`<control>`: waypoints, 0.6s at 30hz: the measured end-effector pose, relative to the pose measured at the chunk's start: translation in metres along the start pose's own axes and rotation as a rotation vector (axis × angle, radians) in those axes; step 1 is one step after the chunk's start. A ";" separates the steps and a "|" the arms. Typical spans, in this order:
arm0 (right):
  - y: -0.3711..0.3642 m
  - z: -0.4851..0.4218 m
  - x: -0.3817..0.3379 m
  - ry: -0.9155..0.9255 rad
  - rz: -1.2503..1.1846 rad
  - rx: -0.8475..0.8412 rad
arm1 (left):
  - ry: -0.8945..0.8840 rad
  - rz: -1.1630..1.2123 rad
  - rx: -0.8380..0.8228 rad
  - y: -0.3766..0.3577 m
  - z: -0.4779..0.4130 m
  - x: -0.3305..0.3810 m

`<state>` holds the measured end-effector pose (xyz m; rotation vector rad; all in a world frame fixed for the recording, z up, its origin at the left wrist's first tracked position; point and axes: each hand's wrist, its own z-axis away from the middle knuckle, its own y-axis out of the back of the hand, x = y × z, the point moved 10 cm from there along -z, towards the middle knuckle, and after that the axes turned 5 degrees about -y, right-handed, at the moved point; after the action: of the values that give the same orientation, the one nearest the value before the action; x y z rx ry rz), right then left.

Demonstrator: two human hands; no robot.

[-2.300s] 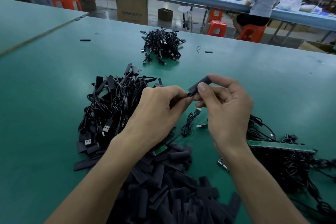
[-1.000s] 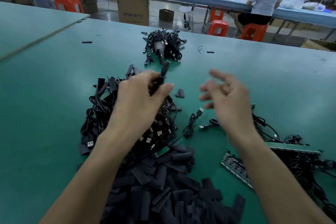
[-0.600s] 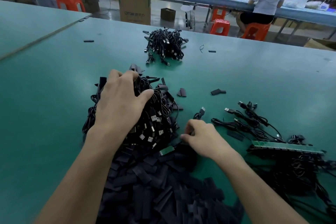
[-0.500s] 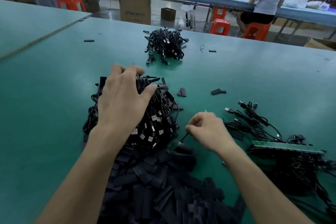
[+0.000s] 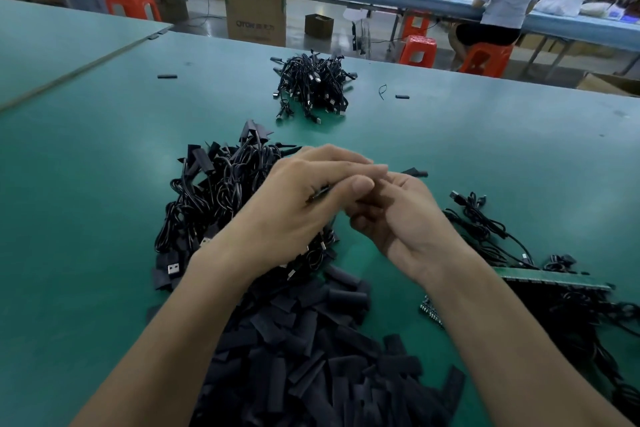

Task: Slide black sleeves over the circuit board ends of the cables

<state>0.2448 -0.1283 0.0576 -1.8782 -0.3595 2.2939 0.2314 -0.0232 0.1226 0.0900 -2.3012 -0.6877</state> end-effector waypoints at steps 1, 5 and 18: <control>-0.004 0.001 -0.001 0.023 0.044 -0.020 | -0.012 -0.031 0.035 0.004 0.000 0.000; -0.014 0.005 0.002 0.118 0.423 -0.007 | 0.074 -0.135 0.179 0.017 0.004 -0.013; -0.065 0.037 0.079 0.028 1.376 -0.486 | 0.321 -0.024 0.189 0.016 0.013 -0.050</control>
<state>0.1904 -0.0481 0.0087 -2.9824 0.7091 3.0625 0.2617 0.0093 0.0910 0.2941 -2.0512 -0.4303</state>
